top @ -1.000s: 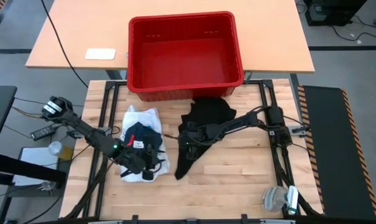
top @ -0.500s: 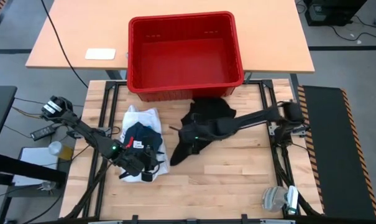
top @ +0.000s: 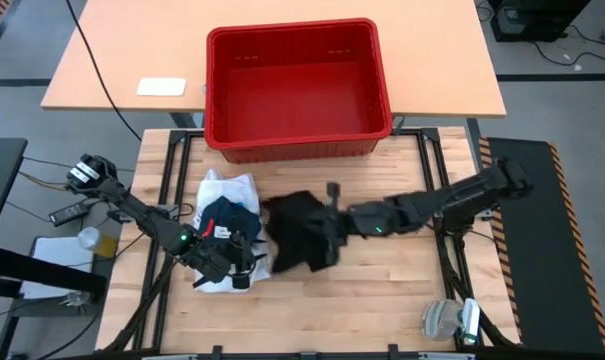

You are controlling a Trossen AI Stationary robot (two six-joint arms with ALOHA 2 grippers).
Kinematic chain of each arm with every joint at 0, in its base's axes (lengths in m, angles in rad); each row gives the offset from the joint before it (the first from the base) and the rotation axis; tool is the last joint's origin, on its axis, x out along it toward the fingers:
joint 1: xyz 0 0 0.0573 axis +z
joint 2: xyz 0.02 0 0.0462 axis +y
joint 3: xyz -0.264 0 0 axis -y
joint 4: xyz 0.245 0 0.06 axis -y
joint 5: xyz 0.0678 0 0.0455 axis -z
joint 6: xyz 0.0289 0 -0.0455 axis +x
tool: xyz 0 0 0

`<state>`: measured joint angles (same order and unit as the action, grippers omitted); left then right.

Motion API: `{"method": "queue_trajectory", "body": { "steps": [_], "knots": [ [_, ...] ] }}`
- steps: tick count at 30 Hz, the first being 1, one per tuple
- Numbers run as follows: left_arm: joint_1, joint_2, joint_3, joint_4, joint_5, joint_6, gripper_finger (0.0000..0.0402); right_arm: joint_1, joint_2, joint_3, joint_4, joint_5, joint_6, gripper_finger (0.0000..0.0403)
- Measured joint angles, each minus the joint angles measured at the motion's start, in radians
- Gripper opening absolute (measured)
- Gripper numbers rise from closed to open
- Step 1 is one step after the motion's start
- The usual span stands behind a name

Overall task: Fold laundry
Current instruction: Fold the black shirt

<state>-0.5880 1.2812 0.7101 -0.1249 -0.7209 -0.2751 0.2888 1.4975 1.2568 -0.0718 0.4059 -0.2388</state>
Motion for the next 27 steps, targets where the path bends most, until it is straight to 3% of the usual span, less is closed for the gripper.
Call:
{"method": "queue_trajectory", "body": {
  "steps": [4, 12, 15, 18, 22, 27],
  "knots": [
    [0.0, 0.0, 0.0, 0.002, 0.007, 0.0, 0.0157, 0.085, -0.06, -0.161, 0.187, 0.054, 0.005, 0.0022],
    [0.002, 0.0, 0.0, 0.021, 0.035, 0.0, 0.0157, 0.226, -0.082, -0.496, 0.633, 0.367, 0.072, 0.0029],
    [0.011, 0.014, 0.0, 0.08, 0.097, 0.022, 0.0158, 0.272, -0.076, -0.56, 0.692, 0.431, 0.109, 0.003],
    [0.032, 0.049, 0.002, 0.184, 0.117, 0.071, 0.017, 0.287, -0.076, -0.573, 0.703, 0.437, 0.146, 0.0031],
    [0.06, 0.105, 0.016, 0.264, 0.117, 0.18, 0.0218, 0.292, -0.076, -0.573, 0.702, 0.435, 0.158, 0.0031],
    [0.123, 0.145, 0.084, 0.281, 0.113, 0.218, 0.0278, 0.276, -0.076, -0.573, 0.7, 0.351, 0.165, 0.0031]
  ]
}}
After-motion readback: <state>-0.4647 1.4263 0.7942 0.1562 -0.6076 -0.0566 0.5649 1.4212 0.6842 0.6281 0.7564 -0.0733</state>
